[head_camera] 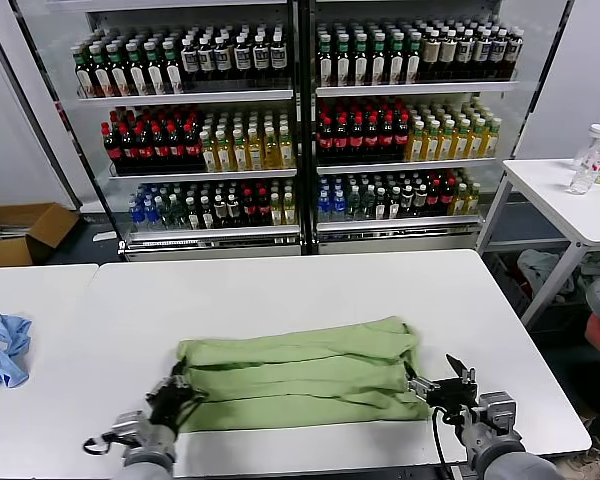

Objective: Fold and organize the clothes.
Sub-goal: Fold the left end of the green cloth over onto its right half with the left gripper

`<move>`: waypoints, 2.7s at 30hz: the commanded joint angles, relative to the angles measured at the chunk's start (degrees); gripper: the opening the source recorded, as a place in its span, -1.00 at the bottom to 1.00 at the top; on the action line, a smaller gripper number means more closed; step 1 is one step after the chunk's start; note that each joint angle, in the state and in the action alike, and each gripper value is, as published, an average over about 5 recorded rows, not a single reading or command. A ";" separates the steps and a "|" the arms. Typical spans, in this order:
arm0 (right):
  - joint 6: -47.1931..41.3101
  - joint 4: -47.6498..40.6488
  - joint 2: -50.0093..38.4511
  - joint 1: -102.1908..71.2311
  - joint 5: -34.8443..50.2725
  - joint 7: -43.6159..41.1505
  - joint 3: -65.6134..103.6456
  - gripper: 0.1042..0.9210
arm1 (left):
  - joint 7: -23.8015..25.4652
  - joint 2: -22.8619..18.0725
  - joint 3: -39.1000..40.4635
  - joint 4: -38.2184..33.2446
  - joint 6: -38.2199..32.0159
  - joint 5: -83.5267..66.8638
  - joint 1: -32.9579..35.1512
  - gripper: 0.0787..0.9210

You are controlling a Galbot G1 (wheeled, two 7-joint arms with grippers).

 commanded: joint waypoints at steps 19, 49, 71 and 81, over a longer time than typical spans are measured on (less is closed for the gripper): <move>-0.22 -1.36 0.05 1.57 -0.01 -0.24 -0.48 0.76 | 11.90 11.22 -15.29 11.51 4.58 5.19 -5.17 -0.75; -0.38 -1.71 0.45 1.58 -0.14 -0.29 0.07 0.76 | 7.39 5.92 -12.67 11.54 6.66 1.22 -2.09 -0.16; -0.21 -1.93 -0.44 2.61 0.80 -0.19 0.29 0.76 | 10.25 11.15 -25.89 9.90 3.12 -12.26 -5.78 -0.97; -0.17 -2.16 -0.24 2.70 0.71 -0.20 -0.27 0.76 | 9.33 6.09 -19.51 -8.80 8.89 -29.08 -4.31 -0.97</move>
